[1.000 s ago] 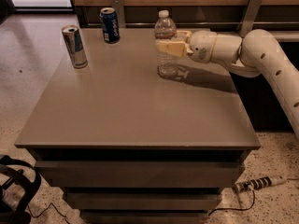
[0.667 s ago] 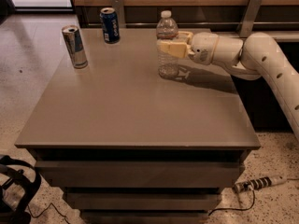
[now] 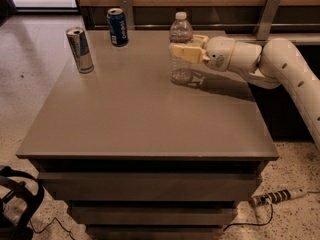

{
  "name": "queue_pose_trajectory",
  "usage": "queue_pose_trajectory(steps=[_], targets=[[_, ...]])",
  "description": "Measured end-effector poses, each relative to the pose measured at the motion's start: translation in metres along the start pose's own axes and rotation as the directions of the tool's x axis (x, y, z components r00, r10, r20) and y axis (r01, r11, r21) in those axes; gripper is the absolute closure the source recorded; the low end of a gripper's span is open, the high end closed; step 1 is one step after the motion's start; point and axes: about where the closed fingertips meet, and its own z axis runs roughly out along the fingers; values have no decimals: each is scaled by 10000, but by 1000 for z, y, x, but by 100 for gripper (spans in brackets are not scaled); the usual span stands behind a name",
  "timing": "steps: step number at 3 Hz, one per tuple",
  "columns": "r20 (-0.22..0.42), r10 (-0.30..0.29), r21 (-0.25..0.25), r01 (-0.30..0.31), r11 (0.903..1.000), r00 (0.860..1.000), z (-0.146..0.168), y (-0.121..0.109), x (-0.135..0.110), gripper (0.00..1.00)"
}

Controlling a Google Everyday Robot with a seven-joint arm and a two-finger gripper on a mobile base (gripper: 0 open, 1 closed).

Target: Place water bottle upright

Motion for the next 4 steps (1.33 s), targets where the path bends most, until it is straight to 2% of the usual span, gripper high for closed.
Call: queue_pose_trajectory(steps=[1, 4], targets=[[0, 0, -4, 0, 10000, 10000, 0, 0, -1, 82], [0, 0, -8, 0, 10000, 10000, 0, 0, -2, 14]])
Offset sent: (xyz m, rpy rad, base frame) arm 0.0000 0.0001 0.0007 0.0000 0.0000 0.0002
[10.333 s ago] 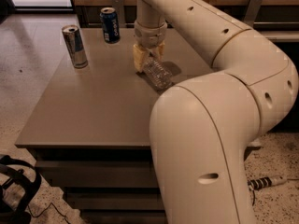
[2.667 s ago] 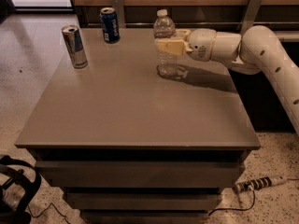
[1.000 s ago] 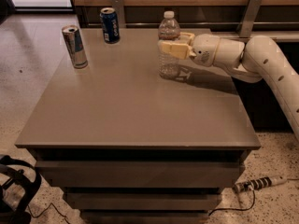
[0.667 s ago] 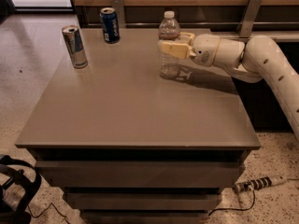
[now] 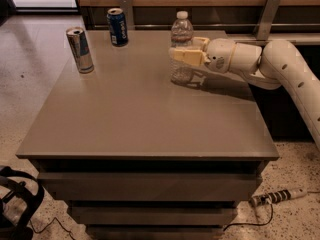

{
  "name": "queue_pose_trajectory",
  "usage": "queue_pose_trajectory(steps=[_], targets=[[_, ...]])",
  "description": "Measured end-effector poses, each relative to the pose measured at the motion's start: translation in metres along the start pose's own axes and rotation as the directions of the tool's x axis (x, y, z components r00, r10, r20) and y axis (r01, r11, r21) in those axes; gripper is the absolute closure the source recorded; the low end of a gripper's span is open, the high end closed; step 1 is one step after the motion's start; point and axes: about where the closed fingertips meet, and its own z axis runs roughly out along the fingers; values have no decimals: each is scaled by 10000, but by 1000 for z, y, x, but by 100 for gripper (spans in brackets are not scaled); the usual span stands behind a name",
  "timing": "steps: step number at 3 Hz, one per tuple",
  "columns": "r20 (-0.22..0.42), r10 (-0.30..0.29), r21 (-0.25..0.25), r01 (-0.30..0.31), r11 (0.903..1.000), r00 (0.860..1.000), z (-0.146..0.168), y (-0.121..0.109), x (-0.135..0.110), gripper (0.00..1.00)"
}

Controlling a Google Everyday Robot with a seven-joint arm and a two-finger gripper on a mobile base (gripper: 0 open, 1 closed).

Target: Place water bottle upright

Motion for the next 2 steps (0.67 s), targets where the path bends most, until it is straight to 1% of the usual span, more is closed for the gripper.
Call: queue_pose_trajectory(steps=[1, 2], targets=[[2, 2, -71, -2, 10000, 10000, 4, 2, 0, 0], [2, 2, -71, -2, 10000, 10000, 4, 2, 0, 0]])
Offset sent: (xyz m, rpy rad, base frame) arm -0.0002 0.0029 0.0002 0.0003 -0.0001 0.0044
